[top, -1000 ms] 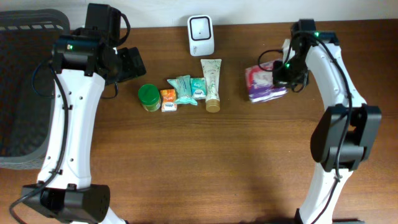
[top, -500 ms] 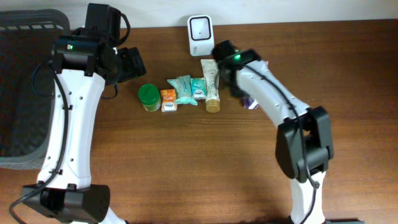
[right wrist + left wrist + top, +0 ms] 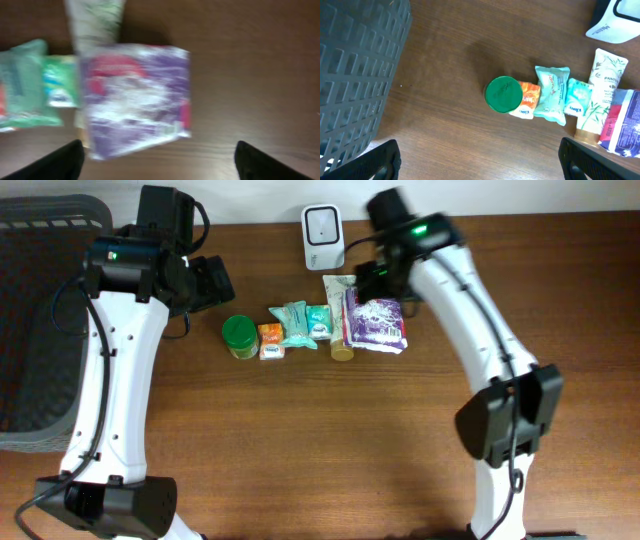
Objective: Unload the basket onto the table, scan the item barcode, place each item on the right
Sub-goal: 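Grasp the red-purple tissue pack with the right gripper and hold it at the scanner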
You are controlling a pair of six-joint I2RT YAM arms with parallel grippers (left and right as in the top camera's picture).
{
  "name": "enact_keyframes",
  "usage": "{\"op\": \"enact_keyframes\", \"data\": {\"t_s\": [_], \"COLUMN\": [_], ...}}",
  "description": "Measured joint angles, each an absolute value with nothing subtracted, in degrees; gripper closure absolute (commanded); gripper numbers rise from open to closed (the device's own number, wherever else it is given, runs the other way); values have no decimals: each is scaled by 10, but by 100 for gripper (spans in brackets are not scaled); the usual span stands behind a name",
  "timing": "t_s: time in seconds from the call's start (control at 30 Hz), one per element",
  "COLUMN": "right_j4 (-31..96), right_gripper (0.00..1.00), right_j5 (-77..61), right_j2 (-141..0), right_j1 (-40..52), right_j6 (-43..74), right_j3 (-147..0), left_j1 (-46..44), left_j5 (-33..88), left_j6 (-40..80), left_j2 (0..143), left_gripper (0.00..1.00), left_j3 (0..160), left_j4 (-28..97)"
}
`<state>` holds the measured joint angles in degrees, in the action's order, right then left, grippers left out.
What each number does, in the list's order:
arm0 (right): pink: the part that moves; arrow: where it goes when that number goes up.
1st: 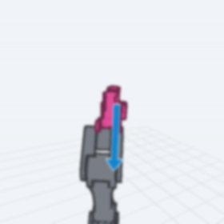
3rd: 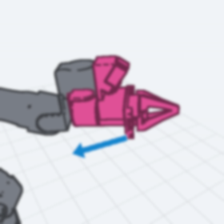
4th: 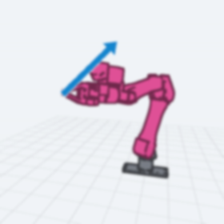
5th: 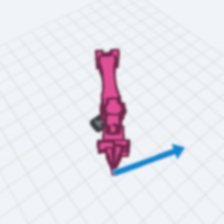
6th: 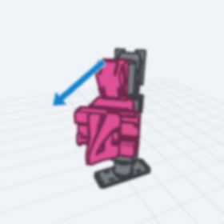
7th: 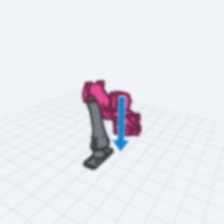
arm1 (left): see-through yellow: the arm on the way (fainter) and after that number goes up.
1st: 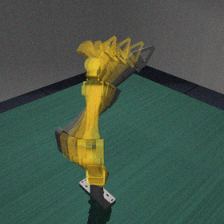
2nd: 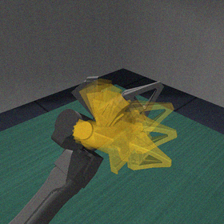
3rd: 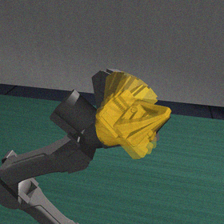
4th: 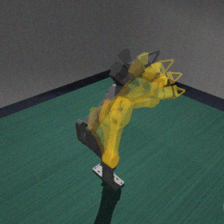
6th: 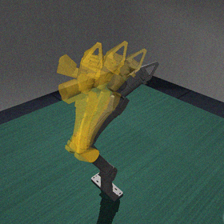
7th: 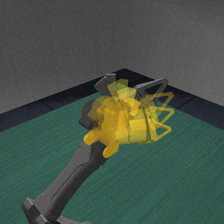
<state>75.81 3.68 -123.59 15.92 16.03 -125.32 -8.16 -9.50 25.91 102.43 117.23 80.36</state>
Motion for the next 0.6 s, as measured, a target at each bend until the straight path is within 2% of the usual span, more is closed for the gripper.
{"op": "enact_keyframes", "data": {"t_s": [0.07,0.17,0.3,0.4,0.47,0.5,0.57,0.6], "right_j4": [769,708,458,272,183,171,148,144], "right_gripper": [5,6,7,8,19,21,31,48], "right_j5": [-13,-172,-385,-497,-523,-527,-531,-531], "right_j2": [-1236,-1235,-1239,-1240,-1240,-1240,-1243,-1244], "right_j1": [86,5,-49,-59,-55,-53,-42,-34], "right_j6": [119,43,14,74,116,124,151,160], "right_j3": [-1240,-1128,-948,-856,-813,-804,-799,-799], "left_j1": [-82,-82,-82,-82,-82,-82,-82,-82], "left_j5": [-95,-95,-95,-95,-95,-95,-95,-95], "left_j6": [259,259,259,259,259,259,259,259], "left_j2": [1024,1024,1024,1024,1024,1024,1024,1024], "left_gripper": [1,1,1,1,1,1,1,1], "left_j3": [1172,1172,1172,1172,1172,1172,1172,1172], "left_j4": [804,803,802,804,803,804,804,804]}}
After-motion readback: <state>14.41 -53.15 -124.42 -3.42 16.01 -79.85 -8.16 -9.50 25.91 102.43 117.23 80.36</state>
